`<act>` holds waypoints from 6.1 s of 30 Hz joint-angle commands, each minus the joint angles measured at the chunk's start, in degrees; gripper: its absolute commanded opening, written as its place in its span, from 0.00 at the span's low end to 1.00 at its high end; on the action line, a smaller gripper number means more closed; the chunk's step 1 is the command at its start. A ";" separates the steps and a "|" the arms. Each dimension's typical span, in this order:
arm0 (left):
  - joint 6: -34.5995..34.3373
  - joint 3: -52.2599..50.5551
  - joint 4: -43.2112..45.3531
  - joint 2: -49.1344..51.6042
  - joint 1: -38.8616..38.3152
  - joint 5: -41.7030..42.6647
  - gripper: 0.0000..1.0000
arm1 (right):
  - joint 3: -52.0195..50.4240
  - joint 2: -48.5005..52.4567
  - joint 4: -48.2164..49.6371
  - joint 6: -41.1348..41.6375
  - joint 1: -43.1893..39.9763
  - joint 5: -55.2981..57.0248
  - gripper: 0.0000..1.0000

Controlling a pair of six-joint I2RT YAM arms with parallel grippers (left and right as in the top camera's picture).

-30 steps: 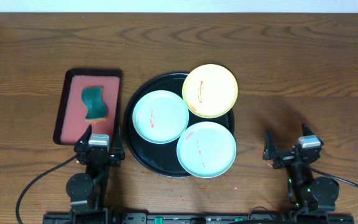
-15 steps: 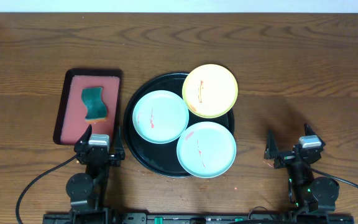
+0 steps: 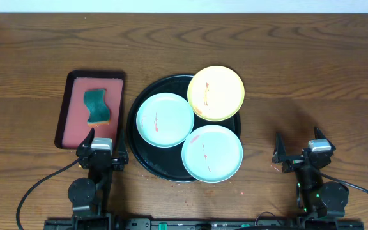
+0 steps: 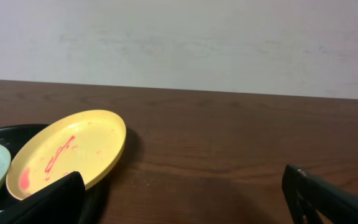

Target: Clean dirty plates on tray and stack at the side

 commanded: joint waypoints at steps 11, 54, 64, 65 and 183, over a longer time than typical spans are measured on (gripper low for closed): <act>-2.54 -0.76 -2.21 -0.09 -0.11 0.70 0.76 | -0.24 0.31 -0.74 -1.05 0.22 0.50 0.99; -0.74 65.64 -43.41 59.21 -0.07 4.17 0.75 | 47.08 52.61 -14.71 1.55 0.17 -9.33 0.99; -0.13 86.01 -66.42 76.61 -0.07 5.20 0.76 | 67.58 68.63 -38.29 1.55 0.17 -13.03 0.99; -0.13 87.52 -68.30 77.96 -0.07 6.43 0.76 | 69.24 69.90 -40.39 1.55 0.17 -13.75 0.99; -10.38 84.72 -47.47 120.30 6.21 -8.68 0.48 | 93.02 126.90 -46.38 31.52 42.14 6.51 0.04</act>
